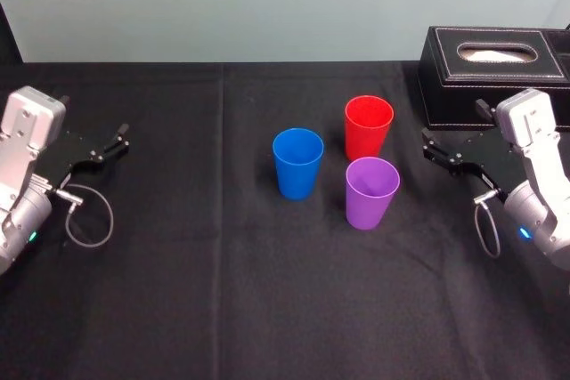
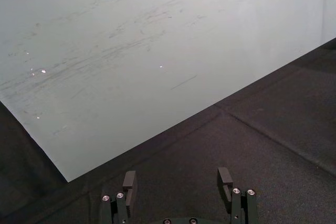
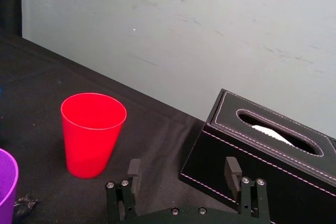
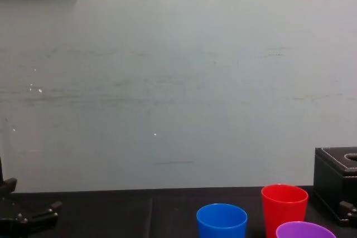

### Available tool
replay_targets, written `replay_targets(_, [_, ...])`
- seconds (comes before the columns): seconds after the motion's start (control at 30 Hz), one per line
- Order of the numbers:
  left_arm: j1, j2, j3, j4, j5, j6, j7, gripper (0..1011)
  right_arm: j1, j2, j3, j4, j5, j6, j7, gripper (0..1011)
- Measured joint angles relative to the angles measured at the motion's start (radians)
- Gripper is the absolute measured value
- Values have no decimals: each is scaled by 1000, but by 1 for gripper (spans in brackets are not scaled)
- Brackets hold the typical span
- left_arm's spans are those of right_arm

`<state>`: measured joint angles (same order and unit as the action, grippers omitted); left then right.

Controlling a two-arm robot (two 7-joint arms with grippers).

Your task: Stack the three plastic cups sequentially using one hand.

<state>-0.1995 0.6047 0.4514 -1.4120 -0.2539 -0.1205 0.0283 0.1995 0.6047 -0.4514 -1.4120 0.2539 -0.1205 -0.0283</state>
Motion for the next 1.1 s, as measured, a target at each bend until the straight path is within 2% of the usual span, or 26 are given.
replay_targets(0.67, [0,0,0,0,0,0,0,1005,-2,0,4,0,-1,-2,1,1004])
replay_targets(0.9, [0,0,0,0,0,0,0,1005,-48,13,38,-29,8,-25,18,1004])
replay_targets(1.07, [0,0,0,0,0,0,0,1005,-127,44,73,-85,42,-59,55,1004])
replay_targets(1.1, [0,0,0,0,0,0,0,1005,-127,44,73,-85,42,-59,55,1004])
